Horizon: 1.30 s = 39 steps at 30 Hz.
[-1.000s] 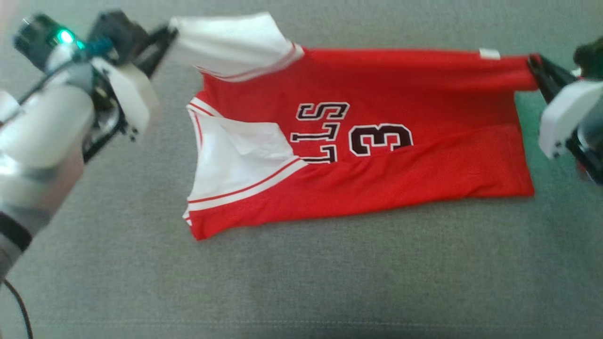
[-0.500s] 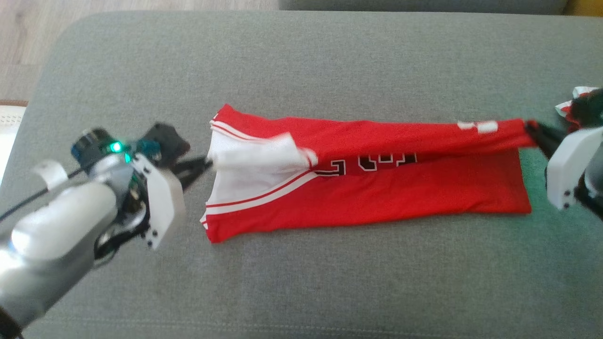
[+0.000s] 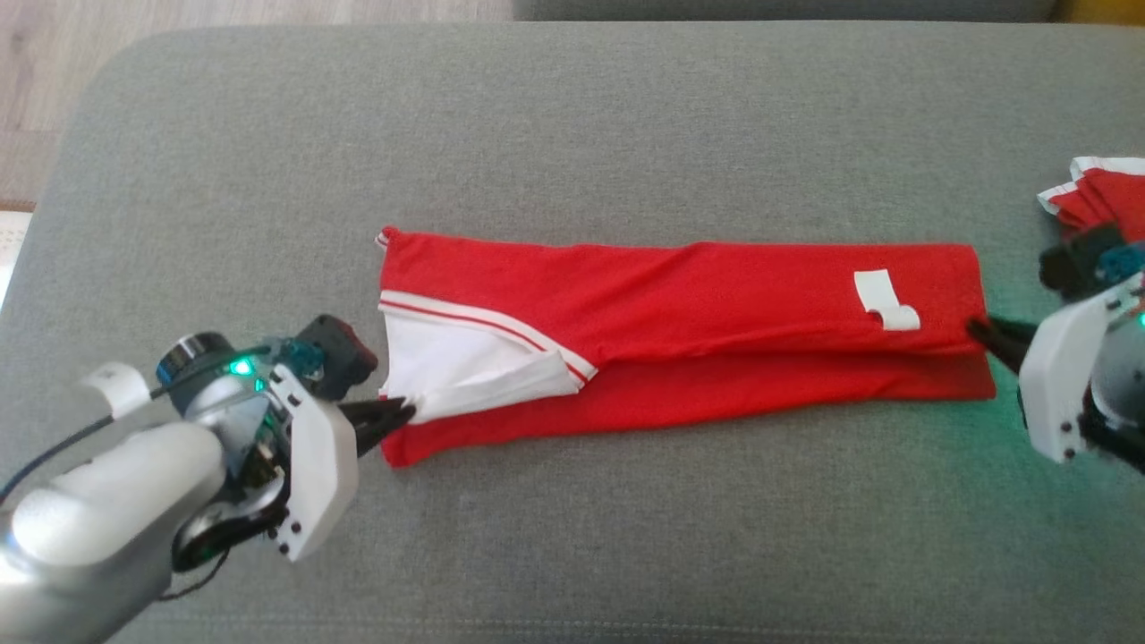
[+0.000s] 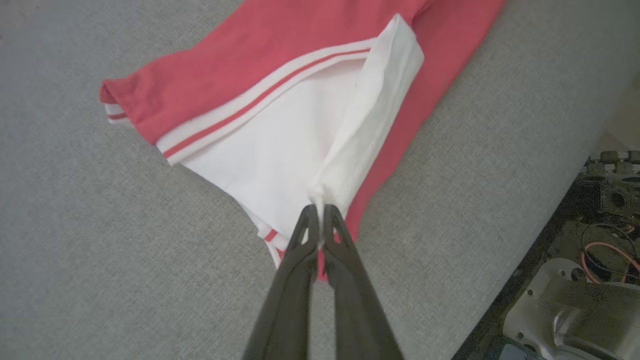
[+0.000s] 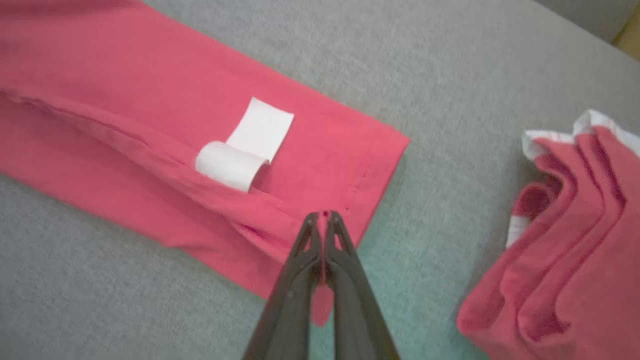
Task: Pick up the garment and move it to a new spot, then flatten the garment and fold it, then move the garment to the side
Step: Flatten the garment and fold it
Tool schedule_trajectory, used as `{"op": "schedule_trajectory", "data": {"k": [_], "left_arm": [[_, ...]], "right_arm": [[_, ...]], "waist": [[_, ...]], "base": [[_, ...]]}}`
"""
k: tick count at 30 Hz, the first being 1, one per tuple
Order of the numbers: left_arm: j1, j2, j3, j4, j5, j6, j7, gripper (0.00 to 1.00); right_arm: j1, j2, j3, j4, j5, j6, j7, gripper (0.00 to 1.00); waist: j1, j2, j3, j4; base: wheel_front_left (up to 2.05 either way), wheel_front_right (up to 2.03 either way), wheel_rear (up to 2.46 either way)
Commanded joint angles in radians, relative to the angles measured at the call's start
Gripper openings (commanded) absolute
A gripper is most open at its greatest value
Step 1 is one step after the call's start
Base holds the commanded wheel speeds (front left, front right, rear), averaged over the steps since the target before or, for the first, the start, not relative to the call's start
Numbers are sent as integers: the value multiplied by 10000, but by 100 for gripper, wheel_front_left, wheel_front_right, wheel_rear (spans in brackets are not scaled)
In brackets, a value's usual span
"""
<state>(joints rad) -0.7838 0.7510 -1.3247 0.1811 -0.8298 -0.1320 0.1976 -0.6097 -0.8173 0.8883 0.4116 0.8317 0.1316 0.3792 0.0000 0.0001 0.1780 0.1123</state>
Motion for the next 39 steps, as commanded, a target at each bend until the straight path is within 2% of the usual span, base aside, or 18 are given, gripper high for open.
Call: {"op": "schedule_trajectory", "data": {"k": [1,4,5,6,7,8,9,13,16,18,22,27,31,34,39], "left_arm": [[-272,458,445,-197,-21,14,47,0],[-157,448,445,-244,-41,14,120,0],[-122,434,445,-242,-54,14,131,0],[-91,426,445,-220,-81,14,141,15],[-69,417,445,-198,-101,14,147,46],[-50,406,445,-174,-119,14,159,86],[-25,398,445,-158,-128,14,185,100],[10,397,490,9,-132,52,53,100],[21,343,664,153,-142,283,-263,100],[17,246,988,259,-256,631,-690,100],[65,-87,1950,538,-509,1667,-2119,100],[444,-615,3073,715,-808,2706,-4105,100],[935,-1145,4024,617,-819,3412,-4554,100],[1448,-1647,4984,212,-289,3762,-4586,100],[2579,-2338,6310,-263,761,3922,-4590,100]], "right_arm": [[165,-508,-64,-213,102,-9,61,0],[244,-632,-48,-354,132,-9,193,0],[252,-647,-87,-367,119,-9,172,46],[277,-636,-135,-356,157,-9,184,100],[308,-614,-178,-338,199,-9,225,100],[333,-603,-209,-338,206,-9,257,100],[363,-600,-241,-331,211,-9,307,100],[487,-561,-672,-207,339,-9,243,100],[611,-545,-1112,-187,400,-9,-17,100],[653,-458,-1560,-212,521,-9,-334,100],[671,-58,-2634,-375,609,-9,-1340,100],[924,836,-3881,-710,123,-9,-2911,100],[1471,1773,-4751,-993,-599,-9,-3858,100],[1990,2494,-5380,-1199,-1261,-9,-4407,100],[2665,3569,-6183,-1326,-2211,-9,-4905,100]], "waist": [[0,-1,-12,-15],[0,-1,-10,-45],[0,-1,-5,-54],[0,-1,0,-65],[0,-1,6,-74],[0,-1,5,-82],[0,-1,-6,-91],[0,-1,-161,-123],[0,-1,-334,-152],[0,-1,-399,-188],[0,-1,-488,-303],[0,-1,-651,-427],[0,-1,-810,-457],[0,-1,-918,-451],[0,-1,-1025,-474]], "base": [[0,0,0],[0,0,0],[0,0,0],[0,0,0],[0,0,0],[0,0,0],[0,0,0],[0,0,0],[0,0,0],[0,0,0],[0,0,0],[0,0,0],[0,0,0],[0,0,0],[0,0,0]]}}
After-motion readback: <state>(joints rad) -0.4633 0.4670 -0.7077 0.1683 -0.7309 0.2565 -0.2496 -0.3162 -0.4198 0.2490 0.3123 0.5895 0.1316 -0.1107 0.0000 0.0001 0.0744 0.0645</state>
